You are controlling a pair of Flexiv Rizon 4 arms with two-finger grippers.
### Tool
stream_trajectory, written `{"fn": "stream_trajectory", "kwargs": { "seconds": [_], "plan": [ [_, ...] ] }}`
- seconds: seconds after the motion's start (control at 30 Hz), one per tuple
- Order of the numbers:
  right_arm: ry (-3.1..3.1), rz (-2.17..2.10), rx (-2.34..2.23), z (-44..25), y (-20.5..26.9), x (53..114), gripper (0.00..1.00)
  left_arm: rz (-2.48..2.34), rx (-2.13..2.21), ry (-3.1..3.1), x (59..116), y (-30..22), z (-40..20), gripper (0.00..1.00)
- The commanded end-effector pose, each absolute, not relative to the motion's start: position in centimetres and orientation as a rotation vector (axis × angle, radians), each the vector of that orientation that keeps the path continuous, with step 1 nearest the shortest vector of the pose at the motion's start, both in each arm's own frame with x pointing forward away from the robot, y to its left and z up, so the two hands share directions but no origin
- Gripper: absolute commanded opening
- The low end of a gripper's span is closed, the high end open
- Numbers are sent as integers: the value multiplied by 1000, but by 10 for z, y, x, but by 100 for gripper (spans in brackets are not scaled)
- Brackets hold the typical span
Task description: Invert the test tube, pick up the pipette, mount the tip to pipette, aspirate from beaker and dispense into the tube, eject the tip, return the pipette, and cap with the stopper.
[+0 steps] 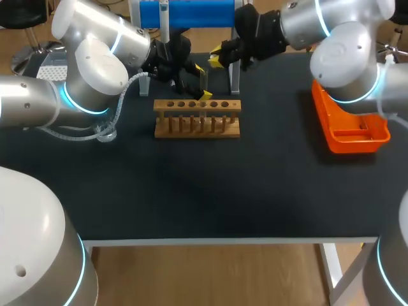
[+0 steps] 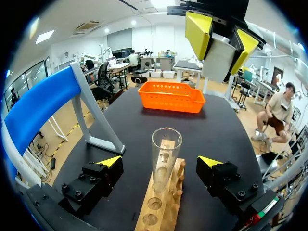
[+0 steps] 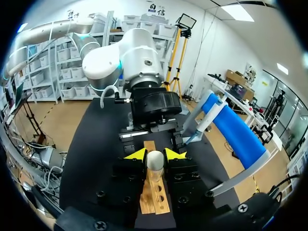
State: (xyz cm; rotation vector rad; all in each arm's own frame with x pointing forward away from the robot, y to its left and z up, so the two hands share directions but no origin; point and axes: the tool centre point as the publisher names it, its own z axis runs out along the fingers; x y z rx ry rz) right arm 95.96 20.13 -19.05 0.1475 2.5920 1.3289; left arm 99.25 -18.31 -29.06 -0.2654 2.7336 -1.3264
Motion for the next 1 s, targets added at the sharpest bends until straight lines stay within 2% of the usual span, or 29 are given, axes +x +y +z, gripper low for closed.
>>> {"fn": "stream_trajectory", "kwargs": {
  "seconds": [0.03, 0.47, 1.0],
  "plan": [
    [2594, 1328, 146, -190, 200, 959, 0, -1324, -265, 2740, 993, -183, -290, 100],
    [2598, 1324, 145, -192, 201, 959, 0, -1324, -265, 2740, 993, -183, -290, 100],
    [2599, 1330, 187, -211, 220, 987, 0, -1324, -265, 2740, 993, -183, -290, 100]
  ]
}}
